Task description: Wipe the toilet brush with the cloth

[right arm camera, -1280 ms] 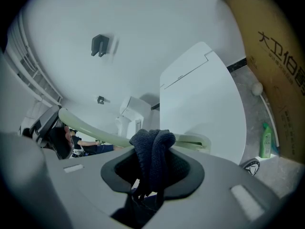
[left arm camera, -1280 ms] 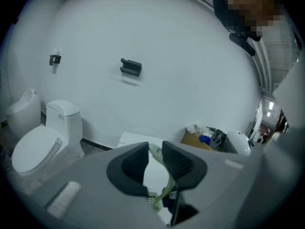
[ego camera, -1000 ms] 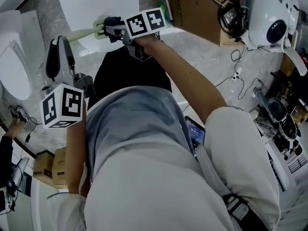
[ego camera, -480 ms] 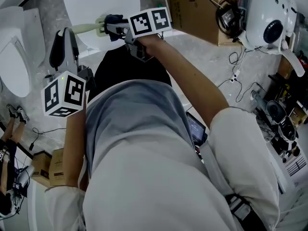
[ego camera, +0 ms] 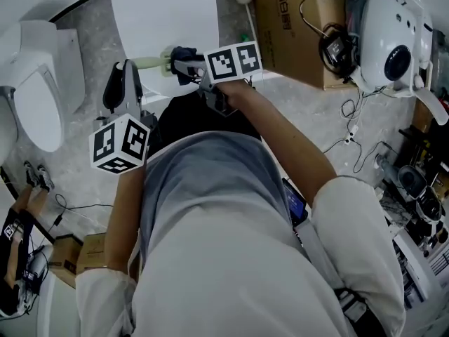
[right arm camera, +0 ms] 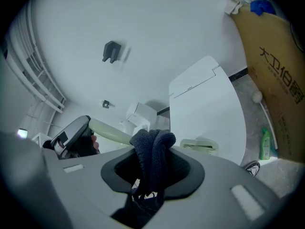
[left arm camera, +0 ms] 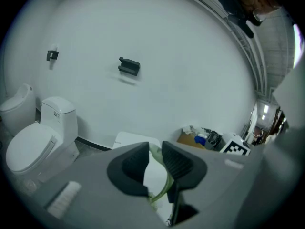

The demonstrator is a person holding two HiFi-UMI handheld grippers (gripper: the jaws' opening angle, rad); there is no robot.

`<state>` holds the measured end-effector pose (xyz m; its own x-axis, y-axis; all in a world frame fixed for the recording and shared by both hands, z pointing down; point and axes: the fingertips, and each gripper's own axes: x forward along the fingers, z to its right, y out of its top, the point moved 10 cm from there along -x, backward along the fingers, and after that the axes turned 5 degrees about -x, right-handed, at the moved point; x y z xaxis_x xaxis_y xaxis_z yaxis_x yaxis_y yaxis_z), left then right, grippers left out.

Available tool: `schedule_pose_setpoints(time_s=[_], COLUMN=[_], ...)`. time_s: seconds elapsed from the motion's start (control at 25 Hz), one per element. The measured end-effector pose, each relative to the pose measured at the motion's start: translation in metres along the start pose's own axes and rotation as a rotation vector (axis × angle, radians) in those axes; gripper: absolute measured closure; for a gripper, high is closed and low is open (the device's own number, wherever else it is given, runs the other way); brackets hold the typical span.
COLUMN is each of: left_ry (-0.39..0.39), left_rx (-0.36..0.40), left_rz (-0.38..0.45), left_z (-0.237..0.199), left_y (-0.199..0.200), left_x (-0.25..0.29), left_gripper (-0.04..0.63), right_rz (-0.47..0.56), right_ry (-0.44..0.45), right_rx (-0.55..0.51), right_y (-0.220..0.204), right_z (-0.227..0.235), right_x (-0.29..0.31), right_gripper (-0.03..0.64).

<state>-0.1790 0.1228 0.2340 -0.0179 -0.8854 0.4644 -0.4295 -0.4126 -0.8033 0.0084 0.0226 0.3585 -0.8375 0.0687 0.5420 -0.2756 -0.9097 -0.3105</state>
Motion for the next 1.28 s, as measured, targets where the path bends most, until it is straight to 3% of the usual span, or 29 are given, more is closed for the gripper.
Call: schedule_pose_setpoints(time_s=[0.32, 0.52, 0.92, 1.28], left_ry=[-0.057, -0.073, -0.112, -0.147], left_rx=[-0.021, -0.025, -0.023, -0.013], left_rz=[-0.007, -0.012, -0.037, -0.065], left_z=[-0.004, -0.01, -0.014, -0.018], left_y=[0.005, 0.007, 0.01, 0.014], left_x=[0.002, -0.001, -0.003, -0.004], left_gripper=[0.595, 0.595, 0.595, 0.595], right_rz=[0.023, 0.02, 0.074, 0.118], right_ry=[-0.032, -0.047, 0.001, 0.041], right_rx=[0.03, -0.006, -0.021, -0.117], right_y=[0.007, 0.01, 0.015, 0.02], right_z=[-0.021, -0.04, -0.07, -0.094], right_x=[-0.009, -0.011, -0.022, -0.027], right_gripper=[0.514, 0.514, 0.514, 0.512])
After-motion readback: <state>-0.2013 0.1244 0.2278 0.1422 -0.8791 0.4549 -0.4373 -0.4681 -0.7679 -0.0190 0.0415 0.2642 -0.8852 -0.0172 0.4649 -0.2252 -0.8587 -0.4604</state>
